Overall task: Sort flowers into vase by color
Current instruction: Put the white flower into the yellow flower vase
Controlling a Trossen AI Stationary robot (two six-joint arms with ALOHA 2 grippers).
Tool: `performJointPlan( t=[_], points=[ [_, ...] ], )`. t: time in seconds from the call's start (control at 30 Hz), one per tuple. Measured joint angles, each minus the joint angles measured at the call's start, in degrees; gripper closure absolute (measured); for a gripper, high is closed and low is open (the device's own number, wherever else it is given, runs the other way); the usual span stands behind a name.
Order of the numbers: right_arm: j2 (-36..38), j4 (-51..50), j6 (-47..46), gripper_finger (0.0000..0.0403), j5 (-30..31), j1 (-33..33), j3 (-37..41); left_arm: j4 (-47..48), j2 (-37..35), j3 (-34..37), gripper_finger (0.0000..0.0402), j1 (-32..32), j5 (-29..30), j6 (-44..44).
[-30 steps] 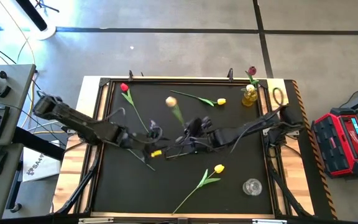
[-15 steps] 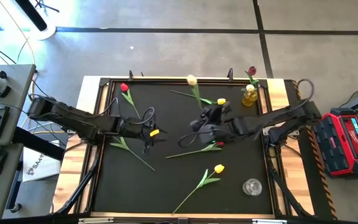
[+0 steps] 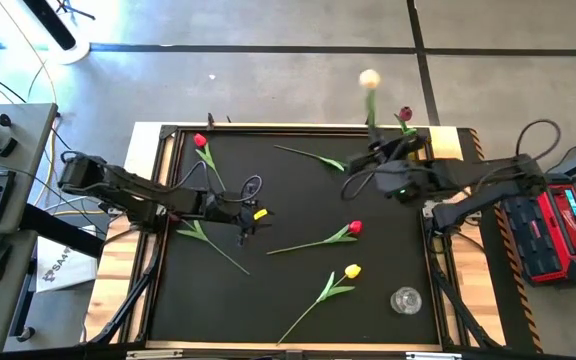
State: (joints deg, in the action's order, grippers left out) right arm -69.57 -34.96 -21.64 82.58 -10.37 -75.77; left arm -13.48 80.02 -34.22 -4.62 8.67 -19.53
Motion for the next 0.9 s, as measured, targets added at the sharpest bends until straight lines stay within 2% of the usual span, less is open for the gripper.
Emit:
performJointPlan(
  t=[0.07, 0.1, 0.47, 0.77, 0.83, 0.9],
  points=[
    [1.83, -0.06, 2.89, 0.0402, 6.71, -0.06, 0.0, -0.42, 1.16, 0.0, 0.0268, 0.0, 0.21, -0.02],
    [2.94, -0.15, 4.15, 0.0402, 7.36, 0.01, 0.0, -0.23, 1.53, 0.0, 0.0268, -0.01, 0.59, -0.02],
    [9.62, -5.54, 0.78, 0.0402, 7.43, 6.11, 0.2, -1.08, 2.61, 0.0, 0.0268, -0.02, 2.38, -0.02],
    [10.4, -8.46, 5.05, 0.0402, 7.42, 13.68, 0.2, -1.13, 2.61, 0.0, 0.0268, 0.0, 2.38, -0.02],
    [10.3, -11.4, 2.82, 0.0402, 7.42, 15.24, 0.2, -1.36, 2.61, 0.0, 0.0268, 0.0, 2.38, -0.02],
    [10.05, -16.76, -3.79, 0.0403, 7.44, 16.48, 0.17, -1.41, 2.61, 0.0, 0.0268, 0.0, 2.4, -0.02]
  ],
)
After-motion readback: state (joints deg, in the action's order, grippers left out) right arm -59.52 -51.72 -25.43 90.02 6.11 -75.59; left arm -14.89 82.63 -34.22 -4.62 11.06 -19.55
